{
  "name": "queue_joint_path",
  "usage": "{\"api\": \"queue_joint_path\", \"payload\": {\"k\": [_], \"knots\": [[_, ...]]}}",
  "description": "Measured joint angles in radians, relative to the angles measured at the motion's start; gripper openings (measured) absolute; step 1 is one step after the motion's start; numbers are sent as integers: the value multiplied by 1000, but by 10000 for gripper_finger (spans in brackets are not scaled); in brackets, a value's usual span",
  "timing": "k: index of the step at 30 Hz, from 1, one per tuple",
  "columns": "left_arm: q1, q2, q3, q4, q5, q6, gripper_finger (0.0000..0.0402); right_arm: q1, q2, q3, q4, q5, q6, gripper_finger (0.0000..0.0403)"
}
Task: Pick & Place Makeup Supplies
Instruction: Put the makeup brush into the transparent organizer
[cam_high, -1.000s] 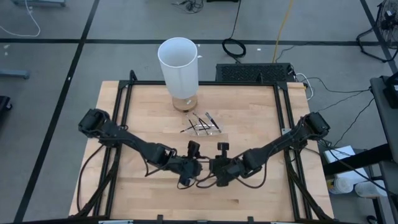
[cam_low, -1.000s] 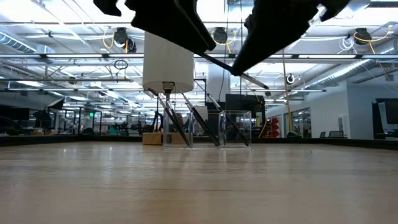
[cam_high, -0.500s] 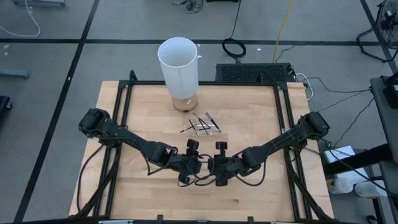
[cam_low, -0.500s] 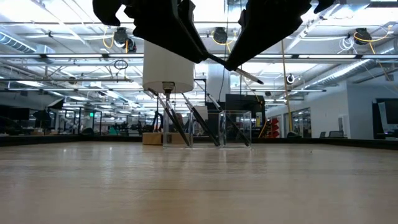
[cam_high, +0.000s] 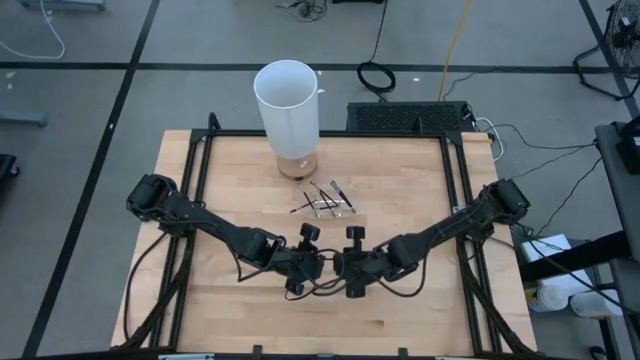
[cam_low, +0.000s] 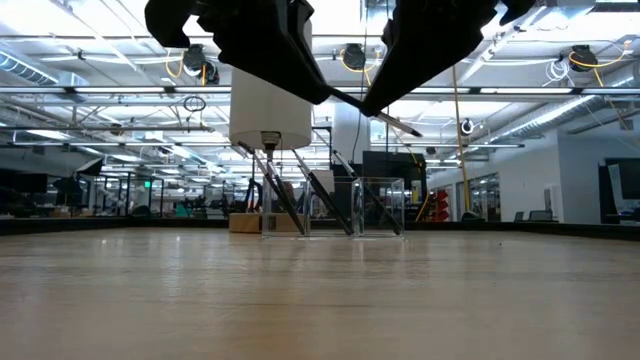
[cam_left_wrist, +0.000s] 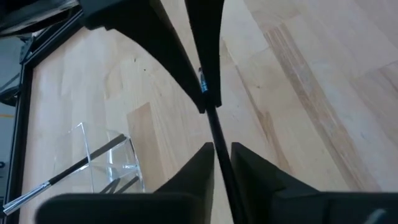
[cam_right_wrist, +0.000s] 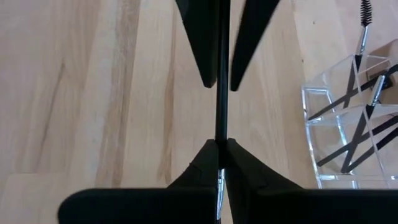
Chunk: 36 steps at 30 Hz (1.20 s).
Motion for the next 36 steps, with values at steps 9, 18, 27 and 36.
{"api": "queue_joint_path", "payload": {"k": [9, 18, 27, 36], "knots": [[0, 0, 0, -5, -1, 0, 14, -20, 0, 0, -1, -48, 3, 0], [0, -1, 0, -29, -2, 23, 13, -23, 0, 0, 1, -47, 1, 0], [0, -1, 0, -37, -2, 19, 12, -25, 0, 0, 1, -47, -34, 19], [-3, -1, -2, -69, -28, 2, 12, -24, 0, -1, 8, -23, -35, 86]]}}
